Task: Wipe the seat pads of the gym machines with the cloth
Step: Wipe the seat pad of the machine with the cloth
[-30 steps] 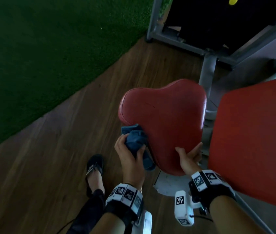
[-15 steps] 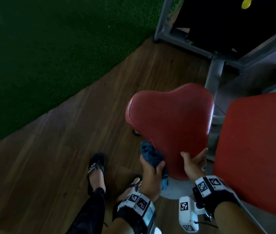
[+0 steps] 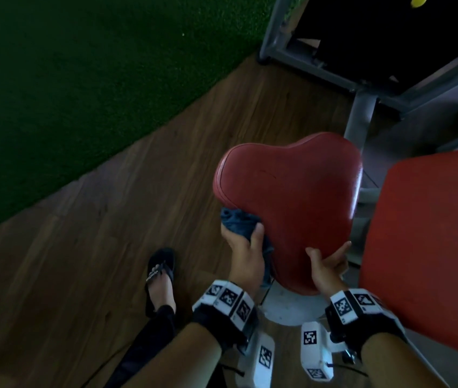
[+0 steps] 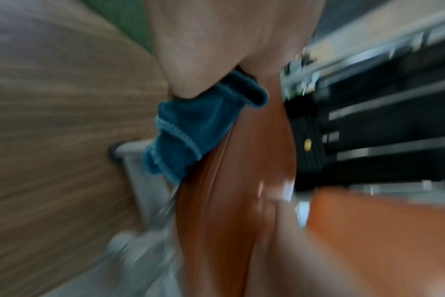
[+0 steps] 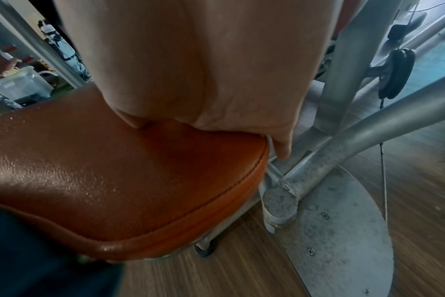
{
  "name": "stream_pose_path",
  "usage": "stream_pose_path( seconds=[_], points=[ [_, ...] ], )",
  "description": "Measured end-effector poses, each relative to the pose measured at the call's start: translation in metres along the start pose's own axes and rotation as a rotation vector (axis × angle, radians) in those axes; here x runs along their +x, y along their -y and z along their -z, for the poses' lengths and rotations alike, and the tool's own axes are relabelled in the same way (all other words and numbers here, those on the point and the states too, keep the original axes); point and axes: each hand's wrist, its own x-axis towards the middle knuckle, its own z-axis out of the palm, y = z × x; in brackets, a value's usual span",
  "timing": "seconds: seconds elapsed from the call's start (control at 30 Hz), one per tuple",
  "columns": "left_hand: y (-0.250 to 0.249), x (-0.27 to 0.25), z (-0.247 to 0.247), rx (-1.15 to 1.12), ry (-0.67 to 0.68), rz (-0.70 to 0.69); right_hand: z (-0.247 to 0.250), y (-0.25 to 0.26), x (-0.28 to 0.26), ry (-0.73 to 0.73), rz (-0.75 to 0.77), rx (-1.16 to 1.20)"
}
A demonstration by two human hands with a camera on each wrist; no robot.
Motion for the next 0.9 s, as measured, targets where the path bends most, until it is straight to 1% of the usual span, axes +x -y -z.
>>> stream_pose_path(
  seconds=[0.07, 0.1, 0.17, 0.23, 0.37, 0.43, 0.47, 0.5, 0.57, 0.63, 0.7, 0.8, 0.83, 0.9],
  points=[
    [-0.027, 0.020, 0.004, -0.020, -0.091, -0.047, -0.001, 0.000, 0.002, -0.015, -0.003, 0.002],
    [-0.043, 0.027, 0.004, 0.011, -0.131, -0.089, -0.001, -0.001, 0.004, -0.014, -0.004, 0.000],
    [-0.067, 0.035, 0.006, 0.201, -0.160, -0.228, -0.002, -0.004, 0.007, -0.015, -0.008, -0.002],
    [-0.075, 0.038, 0.012, 0.462, -0.126, -0.405, -0.003, -0.005, 0.008, -0.021, -0.008, 0.003],
    [-0.058, 0.042, 0.022, 1.024, -0.048, -0.713, -0.005, -0.006, 0.009, -0.030, -0.009, 0.007],
    [-0.046, 0.038, 0.026, 1.168, 0.003, -0.868, -0.005, -0.006, 0.008, -0.040, -0.009, 0.016],
    [-0.039, 0.034, 0.027, 1.186, 0.024, -0.929, -0.005, -0.005, 0.007, -0.042, -0.010, 0.019],
    [-0.031, 0.029, 0.029, 1.177, 0.030, -0.954, -0.005, -0.006, 0.006, -0.037, -0.004, 0.021],
    [-0.018, 0.022, 0.030, 1.122, 0.023, -0.940, -0.004, -0.006, 0.004, -0.019, 0.002, 0.022],
    [-0.015, 0.023, 0.025, 1.016, -0.011, -0.884, -0.004, -0.005, 0.004, -0.026, -0.002, 0.026],
    [-0.025, 0.028, 0.014, 0.856, -0.072, -0.772, -0.006, -0.005, 0.006, -0.046, -0.004, 0.020],
    [-0.051, 0.035, -0.004, 0.551, -0.166, -0.541, -0.008, -0.008, 0.009, -0.060, -0.008, 0.016],
    [-0.058, 0.038, -0.006, 0.499, -0.192, -0.489, -0.008, -0.009, 0.009, -0.060, -0.008, 0.011],
    [-0.069, 0.046, -0.005, 0.473, -0.215, -0.436, -0.007, -0.009, 0.008, -0.054, -0.001, 0.005]
  ],
)
